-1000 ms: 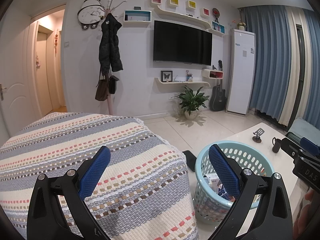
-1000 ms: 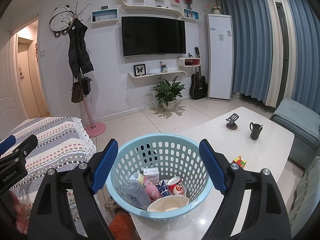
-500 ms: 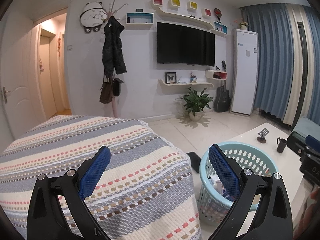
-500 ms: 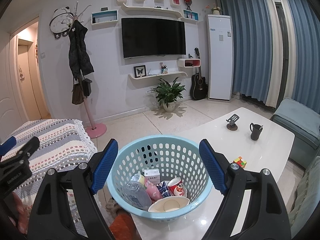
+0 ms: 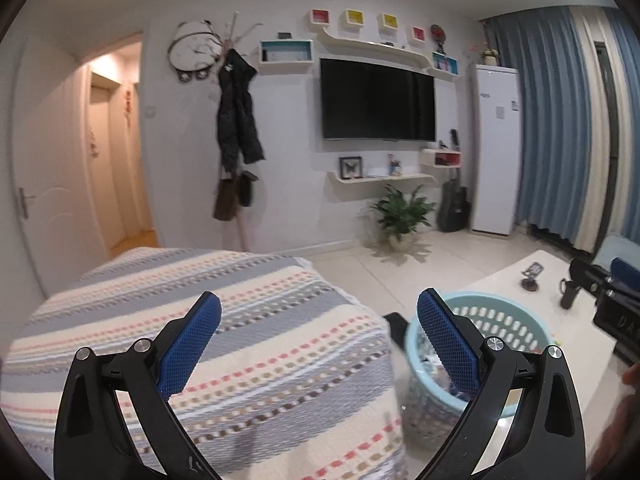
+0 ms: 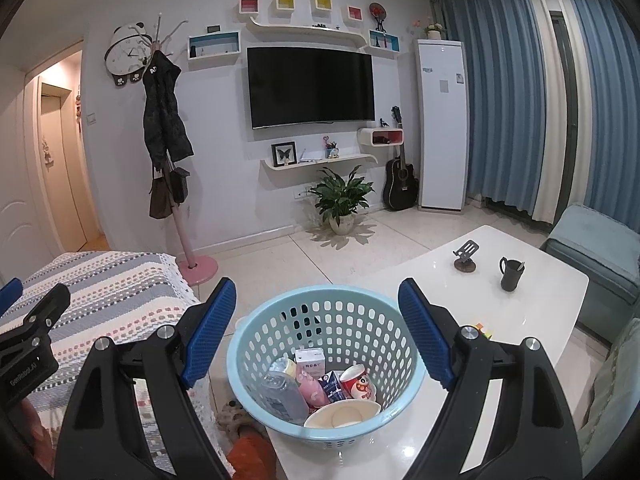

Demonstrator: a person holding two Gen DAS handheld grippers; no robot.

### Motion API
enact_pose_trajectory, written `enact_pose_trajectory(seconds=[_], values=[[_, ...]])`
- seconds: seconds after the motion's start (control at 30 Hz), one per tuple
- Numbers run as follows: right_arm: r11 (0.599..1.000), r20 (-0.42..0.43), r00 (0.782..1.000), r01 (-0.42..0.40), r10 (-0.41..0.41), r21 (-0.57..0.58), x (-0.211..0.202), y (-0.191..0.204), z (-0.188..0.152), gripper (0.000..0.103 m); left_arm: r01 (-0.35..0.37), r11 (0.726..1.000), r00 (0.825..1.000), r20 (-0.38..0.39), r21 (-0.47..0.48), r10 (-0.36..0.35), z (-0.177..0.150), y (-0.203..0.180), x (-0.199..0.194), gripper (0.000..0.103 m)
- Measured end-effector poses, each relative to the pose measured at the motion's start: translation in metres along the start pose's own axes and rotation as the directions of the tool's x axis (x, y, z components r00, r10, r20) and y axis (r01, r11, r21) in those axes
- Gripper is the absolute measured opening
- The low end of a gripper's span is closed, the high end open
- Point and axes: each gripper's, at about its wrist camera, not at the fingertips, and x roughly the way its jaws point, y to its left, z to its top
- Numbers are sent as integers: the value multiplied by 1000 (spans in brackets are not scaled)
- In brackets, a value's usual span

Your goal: Collect trash

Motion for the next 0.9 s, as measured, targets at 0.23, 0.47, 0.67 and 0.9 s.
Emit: enact_pose_trajectory(seconds=[0.23,0.47,0.67,0.9], values=[[1000,8,1000,0,0,-17,-14,7,7,79,-1,1000,1000,-10,-3,1,5,8,-21,95],[1000,19,1000,-9,10,-27,-32,14,9,81,43,999,998,-35,-30,-44,8,16,-32,95],[1000,22,1000,-3,3,-24,-44,16,6,84,56,998,998,-27,7,-56,6,14,-43,96],[1000,38,999,-8,8,-5,-55,15,9,84,103,995,994,-28,-10,-103,7,17,-51,96]])
